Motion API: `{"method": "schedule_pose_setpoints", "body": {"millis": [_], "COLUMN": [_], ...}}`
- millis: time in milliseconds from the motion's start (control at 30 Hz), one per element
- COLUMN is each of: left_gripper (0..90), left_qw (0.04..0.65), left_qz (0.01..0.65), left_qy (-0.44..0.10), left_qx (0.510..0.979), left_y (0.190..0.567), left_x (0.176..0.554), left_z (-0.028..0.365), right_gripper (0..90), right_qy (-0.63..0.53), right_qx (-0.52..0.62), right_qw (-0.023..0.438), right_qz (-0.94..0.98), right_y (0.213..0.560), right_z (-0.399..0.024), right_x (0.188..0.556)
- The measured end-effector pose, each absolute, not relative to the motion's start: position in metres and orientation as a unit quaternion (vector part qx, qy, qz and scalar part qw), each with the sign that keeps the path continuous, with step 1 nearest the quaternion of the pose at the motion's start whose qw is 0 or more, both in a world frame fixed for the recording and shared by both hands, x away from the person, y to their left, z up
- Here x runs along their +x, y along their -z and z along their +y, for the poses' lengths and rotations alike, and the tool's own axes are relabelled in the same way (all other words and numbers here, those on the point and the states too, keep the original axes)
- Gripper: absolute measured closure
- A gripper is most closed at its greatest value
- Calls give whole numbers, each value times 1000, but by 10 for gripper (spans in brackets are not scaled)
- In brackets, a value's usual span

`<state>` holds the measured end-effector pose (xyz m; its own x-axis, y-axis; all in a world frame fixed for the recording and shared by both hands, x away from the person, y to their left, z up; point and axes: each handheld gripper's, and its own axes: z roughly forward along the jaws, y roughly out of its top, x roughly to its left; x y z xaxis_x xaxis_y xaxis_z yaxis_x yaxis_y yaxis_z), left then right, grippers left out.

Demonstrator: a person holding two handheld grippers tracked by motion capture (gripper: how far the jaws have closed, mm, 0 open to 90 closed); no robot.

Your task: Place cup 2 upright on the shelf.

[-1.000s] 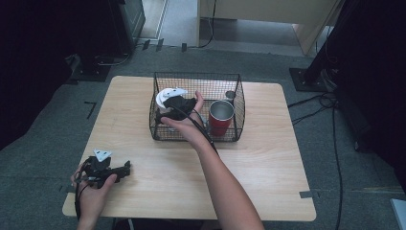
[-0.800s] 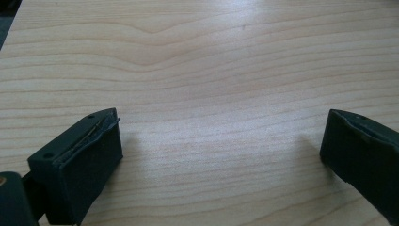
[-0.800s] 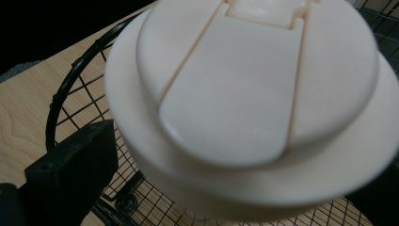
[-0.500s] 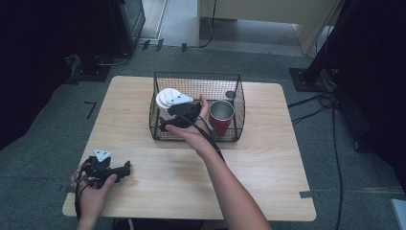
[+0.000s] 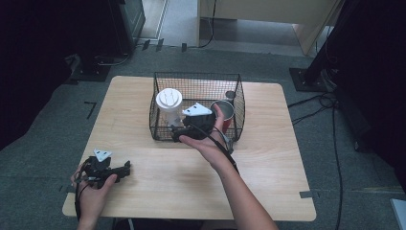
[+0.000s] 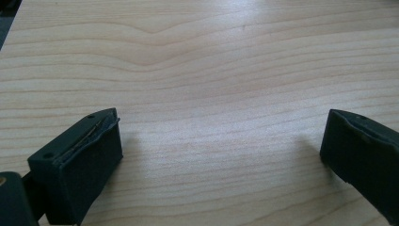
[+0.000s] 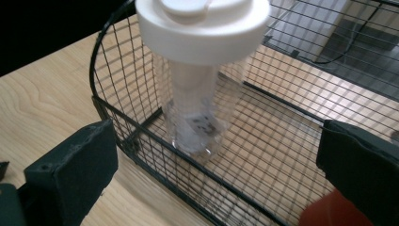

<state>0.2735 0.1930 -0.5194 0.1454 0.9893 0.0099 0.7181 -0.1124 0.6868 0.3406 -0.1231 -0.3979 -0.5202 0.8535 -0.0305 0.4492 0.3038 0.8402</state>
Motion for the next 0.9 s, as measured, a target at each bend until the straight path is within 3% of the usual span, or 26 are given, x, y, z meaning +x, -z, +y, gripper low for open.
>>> {"method": "schedule_pose_setpoints", "body": {"millis": [900], "left_gripper": [0], "left_qw": [277], "left_qz": [605], "left_qy": [-245], "left_qx": [705], "left_y": [519], "left_x": [274], "left_z": [193], "right_gripper": [0], "right_qy": [-425], "right_qx": [479], "right_qw": [279], "right_qz": [715], "right_y": [411], "right_z": [-218], "right_x": [294]}}
